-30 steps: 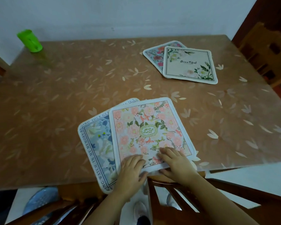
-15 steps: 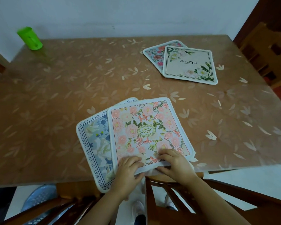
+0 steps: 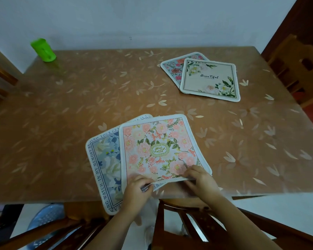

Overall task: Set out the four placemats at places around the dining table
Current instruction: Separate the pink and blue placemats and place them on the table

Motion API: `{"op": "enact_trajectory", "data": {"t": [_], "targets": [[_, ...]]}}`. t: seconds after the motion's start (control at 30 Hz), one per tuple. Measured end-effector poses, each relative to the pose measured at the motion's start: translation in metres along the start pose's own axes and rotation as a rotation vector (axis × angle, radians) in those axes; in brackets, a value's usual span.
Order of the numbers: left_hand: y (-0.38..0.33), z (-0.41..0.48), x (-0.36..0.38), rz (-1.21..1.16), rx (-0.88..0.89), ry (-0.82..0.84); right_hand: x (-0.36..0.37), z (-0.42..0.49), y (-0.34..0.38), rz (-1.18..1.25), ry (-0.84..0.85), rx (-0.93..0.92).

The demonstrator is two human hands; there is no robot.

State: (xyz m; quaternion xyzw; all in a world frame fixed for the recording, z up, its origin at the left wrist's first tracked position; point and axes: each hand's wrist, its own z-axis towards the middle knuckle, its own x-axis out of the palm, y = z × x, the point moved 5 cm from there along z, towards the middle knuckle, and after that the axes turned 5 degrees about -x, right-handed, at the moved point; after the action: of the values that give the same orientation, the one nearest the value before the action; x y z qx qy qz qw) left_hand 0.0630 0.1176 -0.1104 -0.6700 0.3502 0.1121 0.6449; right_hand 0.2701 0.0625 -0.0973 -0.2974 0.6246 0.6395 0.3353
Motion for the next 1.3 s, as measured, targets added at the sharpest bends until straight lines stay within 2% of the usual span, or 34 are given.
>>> {"op": "enact_trajectory", "data": {"t": [0.33,0.67,0.97,1.3], "targets": [[-0.041,0.018,0.035,-0.027,0.026,0.003,-0.041,0.010,-0.043,0.011,-0.019,0.071],[-0.102,0.041,0.118,-0.040,0.072,0.146,-0.099,-0.022,-0.121,-0.011,-0.075,0.198],[-0.126,0.048,0.174,-0.032,0.114,0.194,-0.127,-0.049,-0.165,-0.061,-0.100,0.277],[-0.125,0.040,0.174,0.064,0.167,0.090,-0.117,-0.049,-0.166,-0.075,-0.052,0.269]]}}
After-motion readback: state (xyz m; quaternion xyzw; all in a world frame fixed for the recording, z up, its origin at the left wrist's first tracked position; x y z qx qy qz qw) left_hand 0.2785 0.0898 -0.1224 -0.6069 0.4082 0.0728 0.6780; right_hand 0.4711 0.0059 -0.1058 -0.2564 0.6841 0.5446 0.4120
